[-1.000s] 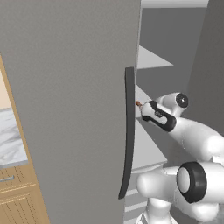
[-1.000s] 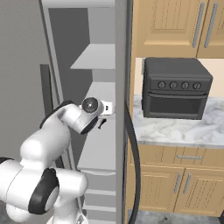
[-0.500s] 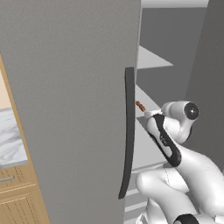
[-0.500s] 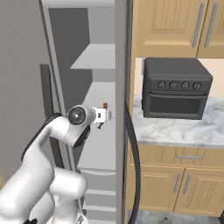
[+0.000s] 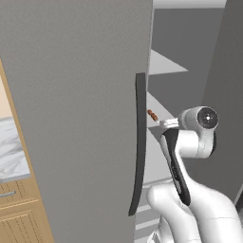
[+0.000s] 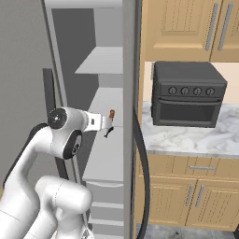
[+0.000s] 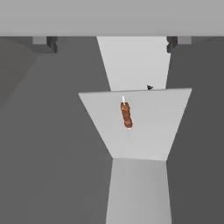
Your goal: Store the kebab skewer in the freezer for long-term storage. Close the freezer door after placing the cooked food.
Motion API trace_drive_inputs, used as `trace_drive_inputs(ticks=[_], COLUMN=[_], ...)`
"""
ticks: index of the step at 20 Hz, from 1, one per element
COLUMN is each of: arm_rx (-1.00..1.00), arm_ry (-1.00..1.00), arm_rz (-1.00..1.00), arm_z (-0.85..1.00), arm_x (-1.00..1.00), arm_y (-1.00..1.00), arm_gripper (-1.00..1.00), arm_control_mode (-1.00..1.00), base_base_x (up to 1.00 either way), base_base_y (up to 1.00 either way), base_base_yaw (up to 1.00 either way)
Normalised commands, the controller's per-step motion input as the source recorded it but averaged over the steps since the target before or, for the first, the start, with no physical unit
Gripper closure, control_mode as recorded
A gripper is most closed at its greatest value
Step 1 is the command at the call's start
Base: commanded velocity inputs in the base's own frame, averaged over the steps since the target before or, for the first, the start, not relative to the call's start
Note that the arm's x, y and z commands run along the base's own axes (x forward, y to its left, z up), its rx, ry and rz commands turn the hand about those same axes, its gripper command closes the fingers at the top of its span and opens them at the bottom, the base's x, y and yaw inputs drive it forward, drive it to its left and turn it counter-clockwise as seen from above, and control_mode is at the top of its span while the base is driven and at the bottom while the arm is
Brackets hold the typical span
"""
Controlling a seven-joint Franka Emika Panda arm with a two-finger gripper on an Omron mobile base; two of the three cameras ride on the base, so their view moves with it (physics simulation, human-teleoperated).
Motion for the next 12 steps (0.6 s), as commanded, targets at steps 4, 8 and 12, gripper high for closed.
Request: trace_drive_inputs(ticks=[4, 8, 12], arm_rx=[-0.05, 0.00, 0.01], arm_ry=[0.25, 0.24, 0.29], arm_rz=[-0.11, -0.07, 0.00], arm_z=[0.52, 0.26, 0.01], arm_x=[-0.71, -0.92, -0.84], arm_y=[0.00, 0.00, 0.04], arm_gripper=[-1.00, -1.00, -1.00], arm_control_mode=[-1.00, -1.00, -1.00], base_base_x=[0.00, 0.00, 0.00], base_base_y=[0.00, 0.00, 0.00], base_base_yaw=[0.00, 0.00, 0.00])
